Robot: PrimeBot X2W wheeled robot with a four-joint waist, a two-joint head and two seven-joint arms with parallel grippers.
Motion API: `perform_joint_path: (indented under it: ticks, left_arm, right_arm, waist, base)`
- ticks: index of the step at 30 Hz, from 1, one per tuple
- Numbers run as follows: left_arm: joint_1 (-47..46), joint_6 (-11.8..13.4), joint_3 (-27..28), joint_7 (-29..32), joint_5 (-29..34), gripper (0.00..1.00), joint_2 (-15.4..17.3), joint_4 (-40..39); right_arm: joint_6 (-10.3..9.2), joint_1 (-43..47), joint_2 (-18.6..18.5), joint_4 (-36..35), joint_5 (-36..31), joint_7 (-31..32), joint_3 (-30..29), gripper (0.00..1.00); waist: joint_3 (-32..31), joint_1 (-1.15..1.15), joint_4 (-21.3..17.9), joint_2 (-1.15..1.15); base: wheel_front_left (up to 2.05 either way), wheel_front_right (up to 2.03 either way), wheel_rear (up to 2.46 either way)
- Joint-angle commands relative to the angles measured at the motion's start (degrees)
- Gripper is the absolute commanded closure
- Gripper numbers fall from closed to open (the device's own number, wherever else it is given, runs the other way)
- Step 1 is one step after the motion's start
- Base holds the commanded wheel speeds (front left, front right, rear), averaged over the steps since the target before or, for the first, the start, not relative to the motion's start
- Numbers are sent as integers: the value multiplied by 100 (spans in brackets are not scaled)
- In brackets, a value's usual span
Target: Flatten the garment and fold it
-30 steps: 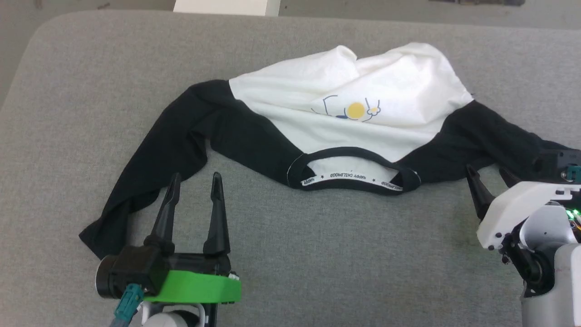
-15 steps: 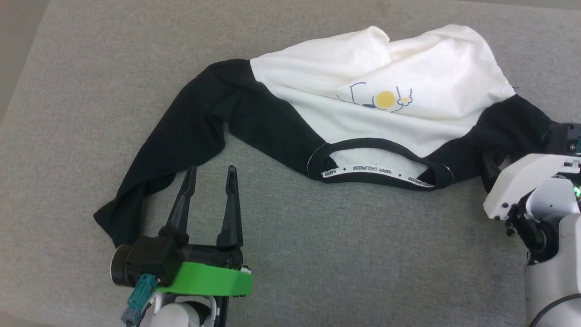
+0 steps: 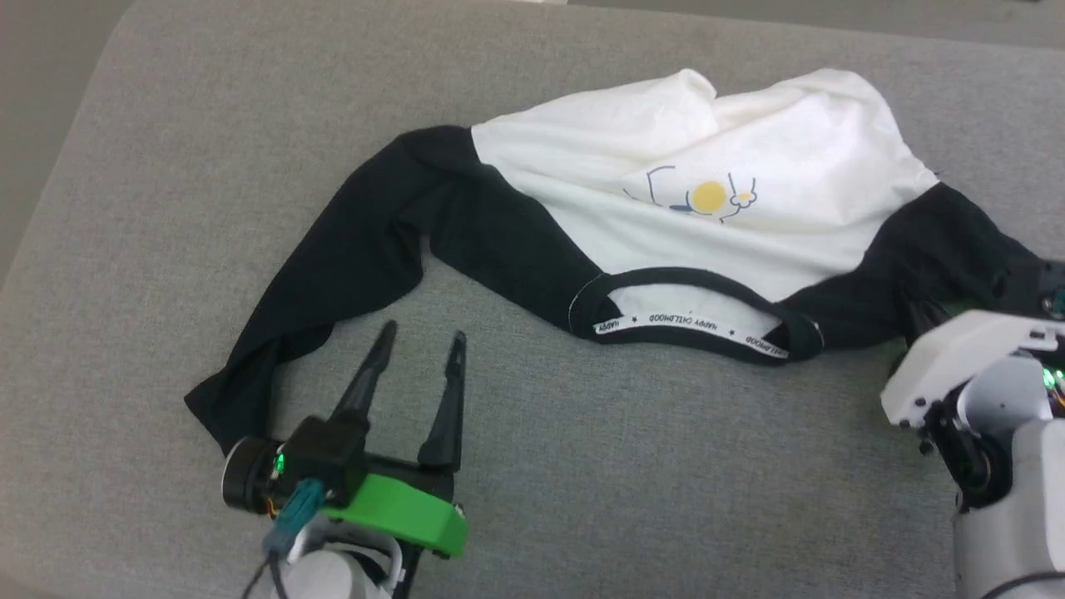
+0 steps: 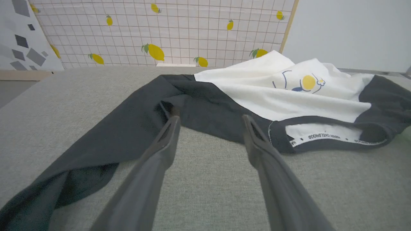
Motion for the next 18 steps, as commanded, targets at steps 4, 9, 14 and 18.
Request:
perform_joint_path:
  ticks: [4,9,14,18]
  left_arm:
    - [-596,-422,-248,710,337,0,553,301]
    - [-1440,-877,-734,1448,686,0,1048,801]
    - [-2168,-1029,-1777,2023,978,0,1625,1274]
    - [-2615,-1035,-2439,2059,744,0,1890,1476]
  right_arm:
    - [-8,365,-4,-365,153,11,-23,100]
    - [-8,476,-4,-742,243,138,24,100]
    - [-8,421,-4,-975,288,198,149,100]
    - [-8,378,-4,-1064,319,213,233,100]
  waist:
    - [-149,0,-188,0]
    - [7,0,-304,0]
    - [224,0,-428,0]
    - [336,0,-502,0]
  base:
    - [0,0,0]
    - [0,0,0]
    - [0,0,0]
    - [0,0,0]
